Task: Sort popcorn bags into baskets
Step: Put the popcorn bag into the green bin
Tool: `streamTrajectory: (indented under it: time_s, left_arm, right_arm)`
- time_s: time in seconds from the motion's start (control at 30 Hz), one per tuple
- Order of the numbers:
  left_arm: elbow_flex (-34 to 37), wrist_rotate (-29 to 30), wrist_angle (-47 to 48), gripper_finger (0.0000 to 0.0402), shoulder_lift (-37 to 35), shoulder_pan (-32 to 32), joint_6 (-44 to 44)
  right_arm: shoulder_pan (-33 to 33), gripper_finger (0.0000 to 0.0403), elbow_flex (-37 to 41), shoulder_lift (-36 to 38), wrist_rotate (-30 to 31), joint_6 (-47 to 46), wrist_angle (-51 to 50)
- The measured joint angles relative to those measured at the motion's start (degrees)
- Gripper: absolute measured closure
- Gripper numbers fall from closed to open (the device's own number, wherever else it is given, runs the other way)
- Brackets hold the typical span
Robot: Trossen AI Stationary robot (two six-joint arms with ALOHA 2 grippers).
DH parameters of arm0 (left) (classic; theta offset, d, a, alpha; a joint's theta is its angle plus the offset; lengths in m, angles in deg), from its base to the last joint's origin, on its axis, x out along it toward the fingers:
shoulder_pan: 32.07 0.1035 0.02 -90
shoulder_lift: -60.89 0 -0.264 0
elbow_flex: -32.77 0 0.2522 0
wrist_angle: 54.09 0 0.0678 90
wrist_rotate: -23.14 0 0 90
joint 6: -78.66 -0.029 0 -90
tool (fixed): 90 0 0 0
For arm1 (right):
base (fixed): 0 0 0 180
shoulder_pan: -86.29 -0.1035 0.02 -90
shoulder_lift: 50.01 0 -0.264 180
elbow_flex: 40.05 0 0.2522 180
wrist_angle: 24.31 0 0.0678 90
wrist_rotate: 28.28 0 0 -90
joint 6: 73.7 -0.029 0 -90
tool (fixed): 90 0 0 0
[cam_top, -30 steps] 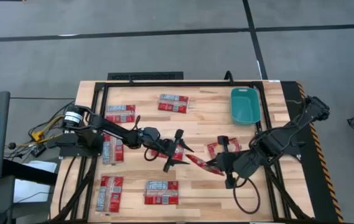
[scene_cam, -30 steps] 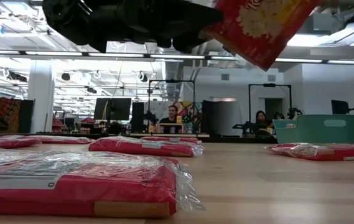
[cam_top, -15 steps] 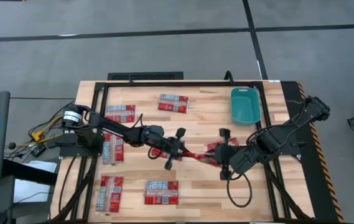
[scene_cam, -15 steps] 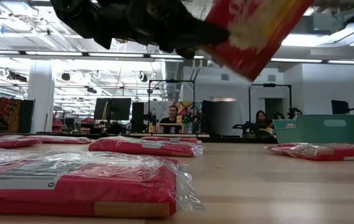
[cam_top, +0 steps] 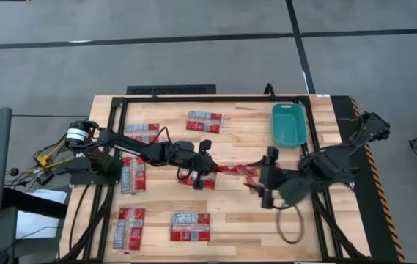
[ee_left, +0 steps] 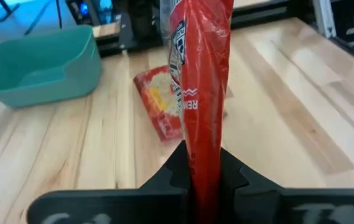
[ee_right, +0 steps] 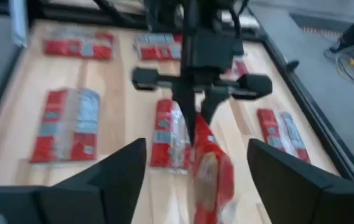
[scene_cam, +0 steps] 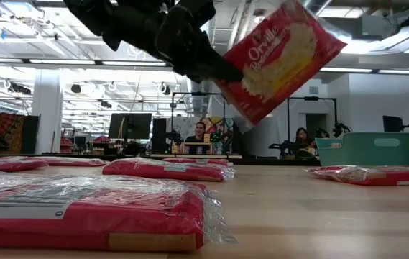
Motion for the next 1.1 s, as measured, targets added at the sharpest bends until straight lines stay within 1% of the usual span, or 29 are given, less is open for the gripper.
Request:
streamTrajectory:
  time_s: [0.1,0.23,0.33,0.43,0.5,0.6,0.67,0.77,0.8,0.83,0.97,1.03,1.1]
  left_arm:
    - [0.0,-0.07,0.79,0.0395,0.0,-0.02,-0.17]
    - [0.0,0.0,0.93,0.0395,0.0,-0.28,-0.73]
    - [0.0,0.34,2.04,0.0394,-0.3,-0.28,-0.67]
    - [0.0,1.6,2.16,0.0394,-0.42,-0.28,-0.72]
    - [0.0,1.7,2.44,0.0394,-0.64,-0.28,-1.23]
    - [0.0,1.76,2.41,0.0394,-0.81,-0.28,-1.68]
    - [0.0,1.78,2.87,0.0394,-0.81,-0.28,-1.66]
    - [0.0,1.8,3.53,0.0393,-0.81,-0.28,-1.62]
    - [-0.04,1.81,3.75,0.0393,-0.82,-0.28,-1.49]
    - [-0.08,1.83,4.04,0.0393,-0.86,-0.28,-1.39]
    - [-0.13,2.85,4.42,0.0392,-1.46,-0.28,-1.17]
    - [-0.15,4.68,5.51,0.0386,-2.65,-0.28,-1.06]
    - [-0.11,7.59,6.21,0.037,-3.92,-0.36,-0.61]
  right_arm:
    - [4.98,0.0089,0.01,-2.41,-4.83,0.06,-0.1]
    - [11.36,0.0094,0.02,-4.84,-15.85,1.11,-0.07]
    - [13.96,0.0101,0.04,-5.88,-22.22,2.55,-0.06]
    - [15.46,0.0114,0.02,-6.81,-25.31,2.78,-0.13]
    - [16.17,0.0133,0.02,-7.76,-25.54,2.94,-0.26]
    - [17.03,0.019,0.02,-8.78,-25.57,3.63,-0.26]
    - [17.4,0.0247,0.02,-9.26,-25.57,4.09,0.01]
    - [17.57,0.0347,0.04,-9.32,-25.56,4.18,0.02]
    - [17.6,0.0372,0.04,-9.25,-25.56,4.31,0.0]
    - [17.6,0.0381,0.04,-9.23,-25.56,4.31,-0.06]
    - [17.3,0.038,0.02,-8.53,-24.72,1.46,-2.13]
    - [16.46,0.0384,0.26,-8.3,-21.96,-0.08,-1.8]
    - [14.92,0.0384,1.62,-6.98,-17.77,-1.97,-0.65]
